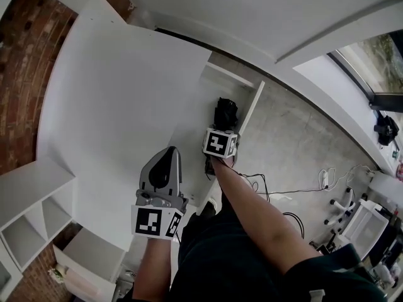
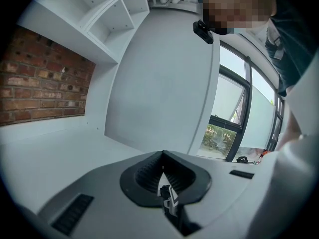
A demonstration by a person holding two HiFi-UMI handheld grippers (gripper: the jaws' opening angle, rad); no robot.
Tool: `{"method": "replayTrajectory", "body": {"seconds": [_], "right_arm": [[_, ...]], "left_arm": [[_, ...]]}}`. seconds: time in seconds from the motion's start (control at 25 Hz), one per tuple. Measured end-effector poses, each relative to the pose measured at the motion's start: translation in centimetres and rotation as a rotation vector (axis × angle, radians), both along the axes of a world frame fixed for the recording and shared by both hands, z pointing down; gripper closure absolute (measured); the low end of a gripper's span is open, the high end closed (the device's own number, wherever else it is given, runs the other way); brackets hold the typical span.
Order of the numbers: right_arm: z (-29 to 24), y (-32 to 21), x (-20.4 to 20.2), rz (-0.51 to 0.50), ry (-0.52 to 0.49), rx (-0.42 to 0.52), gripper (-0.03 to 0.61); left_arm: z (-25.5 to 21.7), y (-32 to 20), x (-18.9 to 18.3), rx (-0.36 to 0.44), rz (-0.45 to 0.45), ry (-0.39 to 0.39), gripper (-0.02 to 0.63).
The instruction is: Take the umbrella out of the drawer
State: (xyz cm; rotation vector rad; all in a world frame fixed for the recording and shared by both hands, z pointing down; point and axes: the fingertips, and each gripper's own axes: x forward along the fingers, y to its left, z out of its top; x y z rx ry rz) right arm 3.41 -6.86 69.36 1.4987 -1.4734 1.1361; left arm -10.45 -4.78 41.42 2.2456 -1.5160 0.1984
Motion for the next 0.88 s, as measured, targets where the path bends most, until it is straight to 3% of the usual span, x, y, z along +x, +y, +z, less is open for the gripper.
{"method": "replayTrajectory", "body": {"seconds": [0.44,0.76,0.88], "right_arm": [[3.4,-0.9,0.6,0.117,0.05,-0.15,0.356],[5.4,-1.1,1.3,0.096,0.121,-0.178,0.356],[4.6,-1.6,-0.3,0.01,0.113,-0.134,0.357]], "left_arm": [[0.8,-0.9,-1.3,-0.027,-0.032,0.006,0.607],[0.9,-1.5,-1.8,-0.031,-0.056,0.0,0.607],[0.9,-1.6,-1.8,-0.033,-0.061,-0.003,0.607]]}}
